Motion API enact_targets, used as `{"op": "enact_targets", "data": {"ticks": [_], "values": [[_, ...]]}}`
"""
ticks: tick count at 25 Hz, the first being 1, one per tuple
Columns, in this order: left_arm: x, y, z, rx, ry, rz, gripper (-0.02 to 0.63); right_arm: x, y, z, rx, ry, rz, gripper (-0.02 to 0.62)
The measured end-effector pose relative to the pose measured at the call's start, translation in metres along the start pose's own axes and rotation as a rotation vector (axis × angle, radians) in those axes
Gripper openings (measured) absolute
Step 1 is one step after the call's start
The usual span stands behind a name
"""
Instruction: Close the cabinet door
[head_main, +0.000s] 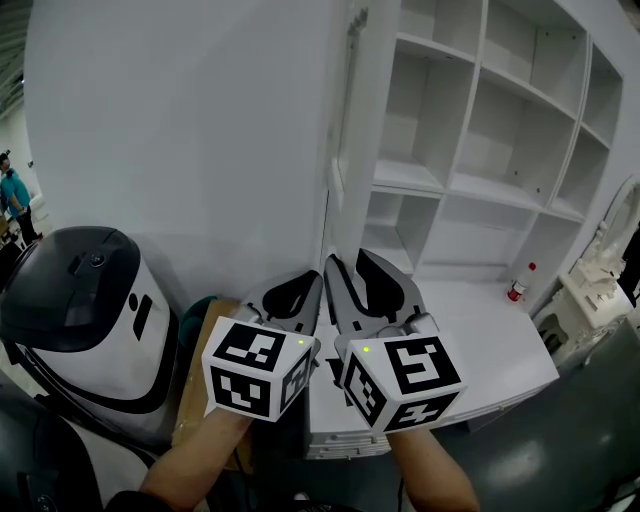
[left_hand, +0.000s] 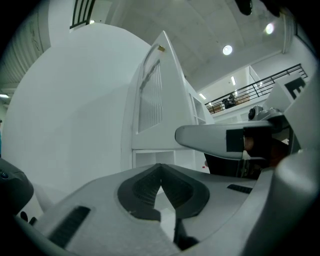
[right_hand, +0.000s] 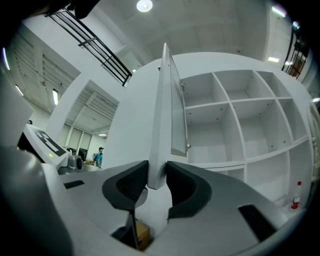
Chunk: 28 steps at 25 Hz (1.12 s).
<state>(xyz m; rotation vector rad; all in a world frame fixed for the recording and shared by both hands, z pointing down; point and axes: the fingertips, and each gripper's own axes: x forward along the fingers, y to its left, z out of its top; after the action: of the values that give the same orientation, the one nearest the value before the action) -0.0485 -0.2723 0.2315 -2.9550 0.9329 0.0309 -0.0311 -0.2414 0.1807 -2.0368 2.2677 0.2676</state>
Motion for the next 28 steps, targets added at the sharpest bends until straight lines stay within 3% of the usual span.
{"op": "enact_targets", "data": {"ticks": [13, 28], "values": [[0.02, -0.027, 0.006, 0.017, -0.012, -0.075, 0.011, -0.013, -0.028, -0.001, 0.011, 0.007, -0.056, 0.097], [0.042, -0.058, 0.011, 0.039, -0.019, -0.107, 0.011, -0.026, -0.064, -0.002, 0.029, 0.027, -0.037, 0.086]]}}
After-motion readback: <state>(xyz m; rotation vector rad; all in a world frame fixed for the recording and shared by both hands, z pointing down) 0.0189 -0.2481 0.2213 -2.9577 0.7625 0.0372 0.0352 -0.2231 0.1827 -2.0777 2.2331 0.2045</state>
